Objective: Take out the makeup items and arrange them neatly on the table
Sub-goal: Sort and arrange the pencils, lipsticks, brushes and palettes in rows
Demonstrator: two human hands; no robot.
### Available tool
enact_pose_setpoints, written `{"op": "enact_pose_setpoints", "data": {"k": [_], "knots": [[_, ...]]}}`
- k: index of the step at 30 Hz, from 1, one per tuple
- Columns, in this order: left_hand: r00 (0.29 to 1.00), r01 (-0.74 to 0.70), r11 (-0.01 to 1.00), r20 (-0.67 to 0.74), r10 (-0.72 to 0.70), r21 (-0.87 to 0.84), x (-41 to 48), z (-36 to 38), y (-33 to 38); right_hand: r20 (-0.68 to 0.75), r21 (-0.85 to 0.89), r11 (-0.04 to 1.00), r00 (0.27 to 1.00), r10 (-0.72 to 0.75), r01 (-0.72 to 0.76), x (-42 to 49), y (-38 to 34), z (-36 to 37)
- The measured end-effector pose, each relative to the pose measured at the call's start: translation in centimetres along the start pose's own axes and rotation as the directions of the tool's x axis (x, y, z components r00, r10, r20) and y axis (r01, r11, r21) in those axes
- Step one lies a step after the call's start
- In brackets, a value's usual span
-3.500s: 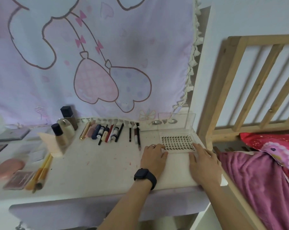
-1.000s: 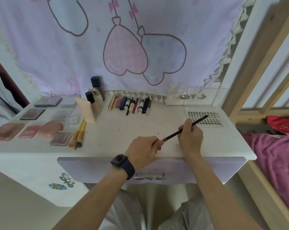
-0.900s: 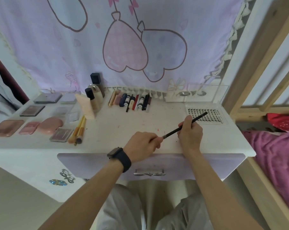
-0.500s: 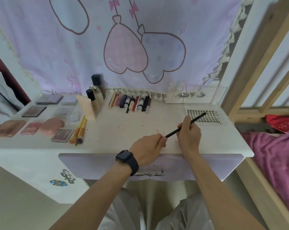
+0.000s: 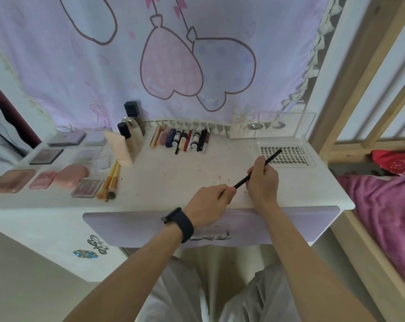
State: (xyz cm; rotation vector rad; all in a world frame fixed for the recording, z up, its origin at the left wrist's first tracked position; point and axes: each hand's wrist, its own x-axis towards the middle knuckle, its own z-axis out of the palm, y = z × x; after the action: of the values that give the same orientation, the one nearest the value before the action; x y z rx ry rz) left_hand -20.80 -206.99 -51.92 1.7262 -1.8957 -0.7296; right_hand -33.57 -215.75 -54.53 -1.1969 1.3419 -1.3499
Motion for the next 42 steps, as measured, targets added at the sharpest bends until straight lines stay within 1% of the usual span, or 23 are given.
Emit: {"op": "enact_pose_setpoints", "data": {"k": [2,4,5,6,7,8,10,11,12,13,15,17,18,20,21,23,25,28,32,35,38,40,42], "knots": [[0.999,0.016,0.999,0.030,-0.015,-0.051,-0.4,-0.3,0.1,0.014,0.036,0.999,1.000,0.016,-0.017,-0.1,-0.2,-0.5],[0.999,0.021,0.998,0.030,-0.020,-0.061,-0.8,-0.5,0.1,0.029,0.062,0.998,0.999,0.016,-0.018,-0.4,-0.4,-0.7],[1.000,0.007,0.999,0.010,-0.007,-0.037,-0.8,-0.5,0.3,0.034,0.062,0.998,0.999,0.015,-0.017,-0.6,-0.5,-0.6],[0.999,-0.024,0.999,-0.024,0.025,0.027,-0.8,-0.4,0.5,0.032,0.059,0.998,0.999,0.020,-0.022,-0.8,-0.7,-0.4],[0.995,-0.062,0.989,-0.067,0.072,0.132,-0.9,-0.4,0.7,0.019,0.055,0.998,0.999,0.040,-0.041,-0.8,-0.9,-0.3],[0.988,-0.092,0.963,-0.097,0.120,0.255,-1.1,-0.5,0.6,-0.020,0.053,0.996,0.997,0.076,-0.074,-0.4,-1.3,-0.5],[0.978,-0.095,0.893,-0.125,0.165,0.440,-2.4,-1.0,-1.2,-0.194,0.033,0.987,0.968,0.160,-0.157,1.9,-2.3,-2.6],[0.978,-0.060,0.873,-0.145,0.147,0.484,-3.4,-1.6,-2.9,-0.303,0.005,0.985,0.939,0.165,-0.171,3.4,-3.0,-4.6],[0.980,0.000,0.863,-0.174,0.101,0.504,-4.5,-2.6,-4.5,-0.381,-0.002,0.989,0.915,0.136,-0.147,4.6,-3.7,-6.7],[0.975,0.070,0.867,-0.218,0.045,0.493,-5.2,-3.7,-5.7,-0.417,0.019,0.996,0.904,0.092,-0.092,5.3,-4.3,-8.3],[0.950,0.163,0.909,-0.309,-0.041,0.382,-4.9,-5.4,-6.8,-0.373,0.094,0.996,0.927,0.032,0.003,5.2,-5.3,-8.6],[0.941,0.179,0.944,-0.328,-0.082,0.277,-3.1,-5.4,-5.6,-0.265,0.187,0.982,0.963,0.054,-0.003,4.0,-5.2,-7.0],[0.936,0.173,0.966,-0.336,-0.102,0.191,-2.2,-4.9,-4.7,-0.216,0.224,0.974,0.974,0.066,-0.016,3.2,-5.1,-6.0],[0.917,0.164,0.979,-0.347,-0.196,-0.119,-1.1,-3.6,-3.1,-0.133,0.255,0.966,0.987,0.087,-0.050,2.2,-4.7,-4.8],[0.906,0.165,0.942,-0.333,-0.262,-0.292,-0.7,-3.1,-2.5,-0.094,0.274,0.960,0.992,0.090,-0.061,1.7,-4.5,-4.5],[0.890,0.183,0.798,-0.247,-0.382,-0.574,0.0,-2.6,-1.4,-0.019,0.324,0.942,0.995,0.094,-0.083,0.9,-3.9,-4.2],[0.894,0.190,0.656,-0.147,-0.423,-0.730,0.8,-2.4,-0.2,0.032,0.363,0.926,0.994,0.105,-0.109,0.0,-3.2,-3.8],[0.901,0.170,0.551,-0.097,-0.422,-0.817,2.0,-1.4,1.5,0.101,0.352,0.929,0.991,0.089,-0.119,-1.5,-2.5,-3.1],[0.885,0.112,0.434,-0.109,-0.453,-0.894,3.5,-0.9,2.8,0.209,0.265,0.964,0.977,-0.046,-0.011,-3.1,-2.1,-2.5],[0.864,0.131,0.383,-0.084,-0.496,-0.914,4.3,-1.4,3.0,0.263,0.215,0.972,0.952,-0.155,0.099,-3.7,-2.0,-2.5],[0.859,0.165,0.338,-0.034,-0.511,-0.926,4.6,-1.6,2.8,0.298,0.120,0.975,0.931,-0.213,0.185,-3.7,-1.6,-2.4],[0.862,0.164,0.324,-0.025,-0.507,-0.932,4.8,-1.7,2.4,0.346,0.105,0.975,0.912,-0.220,0.195,-3.6,-1.6,-2.4],[0.860,0.146,0.281,-0.019,-0.510,-0.948,5.1,-2.1,1.9,0.375,0.109,0.979,0.905,-0.203,0.174,-3.7,-1.8,-2.5]]}}
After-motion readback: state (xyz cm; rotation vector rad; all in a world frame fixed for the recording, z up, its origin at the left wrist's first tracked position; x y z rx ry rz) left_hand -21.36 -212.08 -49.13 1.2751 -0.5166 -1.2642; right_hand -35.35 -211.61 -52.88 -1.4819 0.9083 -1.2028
